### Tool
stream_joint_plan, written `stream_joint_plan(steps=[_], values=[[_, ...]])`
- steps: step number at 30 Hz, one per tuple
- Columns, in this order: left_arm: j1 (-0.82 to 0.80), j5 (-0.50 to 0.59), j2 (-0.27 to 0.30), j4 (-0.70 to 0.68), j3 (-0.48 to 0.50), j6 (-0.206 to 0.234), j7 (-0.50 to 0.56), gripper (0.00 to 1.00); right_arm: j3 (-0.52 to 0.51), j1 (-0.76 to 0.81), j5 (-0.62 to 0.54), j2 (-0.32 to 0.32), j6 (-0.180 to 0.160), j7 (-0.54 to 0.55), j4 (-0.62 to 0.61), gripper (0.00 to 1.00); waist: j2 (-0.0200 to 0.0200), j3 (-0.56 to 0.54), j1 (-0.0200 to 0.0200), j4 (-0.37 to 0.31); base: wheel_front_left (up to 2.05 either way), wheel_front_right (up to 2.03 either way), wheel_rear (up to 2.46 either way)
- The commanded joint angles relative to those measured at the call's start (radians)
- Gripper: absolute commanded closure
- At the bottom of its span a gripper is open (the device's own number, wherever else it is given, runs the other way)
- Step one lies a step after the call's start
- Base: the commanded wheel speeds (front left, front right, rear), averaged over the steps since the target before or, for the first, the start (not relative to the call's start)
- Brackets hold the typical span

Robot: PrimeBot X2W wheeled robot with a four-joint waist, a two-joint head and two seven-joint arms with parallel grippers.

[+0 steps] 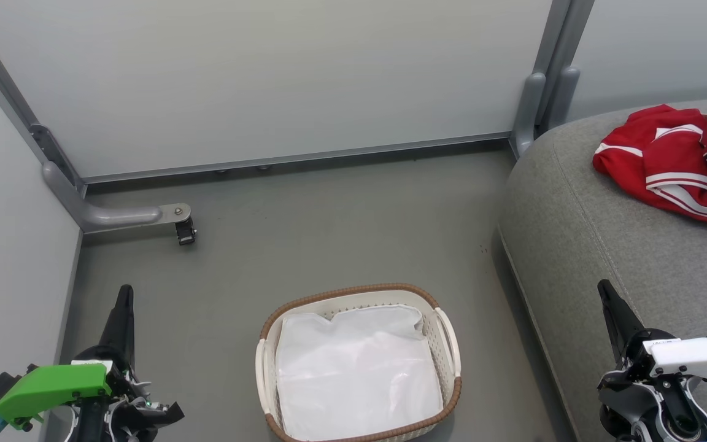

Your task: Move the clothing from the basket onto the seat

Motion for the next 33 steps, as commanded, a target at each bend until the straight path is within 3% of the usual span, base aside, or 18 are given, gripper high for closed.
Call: stream_joint_plan(steps=[1,33], values=[[-0.011,0.008,0.001,0.002,0.005,-0.006,0.004,1.00,-0.003,-0.008,-0.002,-0.003,0.000,0.002,-0.003,1.00,0.0000,0.000,0.0000,0.000,0.00,0.00,0.00],[-0.011,0.009,-0.002,0.002,0.009,-0.006,0.006,1.00,-0.006,-0.008,-0.005,0.000,0.000,0.005,-0.003,1.00,0.0000,0.000,0.0000,0.000,0.00,0.00,0.00]])
